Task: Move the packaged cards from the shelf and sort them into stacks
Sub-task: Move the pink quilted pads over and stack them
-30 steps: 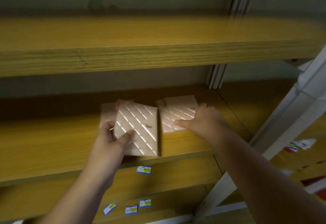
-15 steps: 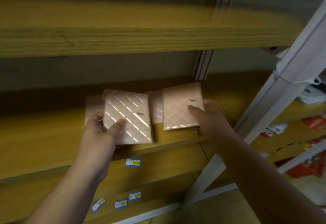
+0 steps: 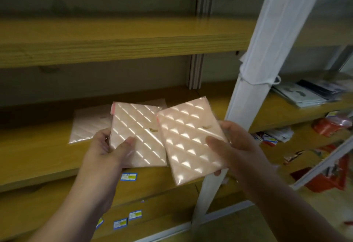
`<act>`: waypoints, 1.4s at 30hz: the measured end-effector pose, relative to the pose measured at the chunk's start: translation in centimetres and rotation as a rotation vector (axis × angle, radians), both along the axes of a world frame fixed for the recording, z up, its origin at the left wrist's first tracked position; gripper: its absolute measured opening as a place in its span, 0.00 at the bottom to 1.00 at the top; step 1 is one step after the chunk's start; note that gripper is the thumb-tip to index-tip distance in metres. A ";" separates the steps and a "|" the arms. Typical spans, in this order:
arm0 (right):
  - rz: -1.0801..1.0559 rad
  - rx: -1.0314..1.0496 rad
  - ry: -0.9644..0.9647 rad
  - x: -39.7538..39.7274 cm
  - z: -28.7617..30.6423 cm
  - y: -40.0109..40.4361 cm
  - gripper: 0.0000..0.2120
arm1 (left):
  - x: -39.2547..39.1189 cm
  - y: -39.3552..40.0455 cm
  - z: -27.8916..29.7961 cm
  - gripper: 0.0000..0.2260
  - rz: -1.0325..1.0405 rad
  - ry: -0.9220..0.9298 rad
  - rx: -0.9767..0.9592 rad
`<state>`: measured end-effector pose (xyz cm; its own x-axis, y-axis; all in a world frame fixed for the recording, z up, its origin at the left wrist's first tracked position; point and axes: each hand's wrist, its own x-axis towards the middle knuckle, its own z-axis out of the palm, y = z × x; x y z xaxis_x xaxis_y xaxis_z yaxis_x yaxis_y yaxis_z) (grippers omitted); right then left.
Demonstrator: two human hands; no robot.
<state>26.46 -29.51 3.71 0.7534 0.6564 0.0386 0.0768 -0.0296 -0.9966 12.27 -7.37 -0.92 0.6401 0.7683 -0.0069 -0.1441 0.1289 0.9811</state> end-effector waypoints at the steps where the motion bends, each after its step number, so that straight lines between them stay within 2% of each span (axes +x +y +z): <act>1: 0.003 -0.002 -0.009 0.0 0.2 -1.0 0.15 | 0.0 -1.1 0.1 0.12 0.002 0.000 0.008; 4: 0.040 -0.010 0.019 0.2 0.7 -4.5 0.11 | 0.0 -4.7 0.6 0.11 0.015 -0.006 0.040; 7: 0.063 -0.032 0.097 1.1 1.5 -8.2 0.14 | 0.1 -8.6 1.7 0.12 0.033 -0.027 0.047; 12: -0.063 0.000 0.167 5.1 1.7 -15.8 0.09 | 2.4 -17.4 2.8 0.20 0.039 -0.068 0.025; 17: -0.127 0.108 0.262 9.6 0.8 -23.3 0.09 | 7.1 -25.5 2.3 0.21 0.021 -0.063 0.018; 20: -0.163 0.132 0.279 11.9 0.2 -27.2 0.08 | 9.7 -28.8 2.4 0.16 0.014 -0.039 -0.012; 25: -0.215 0.221 0.381 15.5 -0.6 -31.8 0.08 | 14.6 -31.8 3.3 0.14 -0.002 0.010 -0.025; 30: -0.322 0.224 0.495 20.2 -1.0 -34.3 0.06 | 21.2 -34.0 3.3 0.14 -0.100 0.075 -0.017; 33: -0.353 0.230 0.455 23.8 -1.1 -35.7 0.07 | 26.1 -34.4 3.0 0.12 -0.156 0.100 -0.039; 36: -0.344 0.224 0.316 27.7 -0.5 -36.8 0.08 | 31.3 -34.9 2.7 0.11 -0.211 0.102 -0.069; 42: -0.475 0.244 0.425 36.7 0.6 -38.0 0.12 | 42.8 -36.7 2.6 0.11 -0.348 0.083 -0.170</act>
<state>63.20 -67.46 4.33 0.9402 0.2606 -0.2192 -0.2883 0.2665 -0.9197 55.07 -44.07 1.67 0.8541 0.4888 -0.1775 0.0155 0.3173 0.9482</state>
